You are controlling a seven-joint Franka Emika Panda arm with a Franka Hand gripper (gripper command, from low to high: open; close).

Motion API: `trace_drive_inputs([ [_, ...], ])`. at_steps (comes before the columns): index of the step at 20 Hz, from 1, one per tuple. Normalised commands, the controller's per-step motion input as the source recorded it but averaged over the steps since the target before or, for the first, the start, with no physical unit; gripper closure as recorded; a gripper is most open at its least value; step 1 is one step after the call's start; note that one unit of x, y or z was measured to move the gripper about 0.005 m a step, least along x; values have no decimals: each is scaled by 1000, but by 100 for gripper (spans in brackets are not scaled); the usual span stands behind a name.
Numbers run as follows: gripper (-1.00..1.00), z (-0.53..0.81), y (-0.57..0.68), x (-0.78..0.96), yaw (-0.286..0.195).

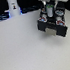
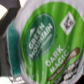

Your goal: Open the kcup holder, insert the kcup into the holder, and close the kcup holder

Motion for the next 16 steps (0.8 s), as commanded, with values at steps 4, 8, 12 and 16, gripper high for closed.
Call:
trace_drive_inputs([
  [4, 100, 213, 6, 439, -41],
  [8, 100, -41, 68, 94, 10],
  [12, 100, -153, 117, 34, 28],
  [16, 100, -184, 55, 5, 40],
])
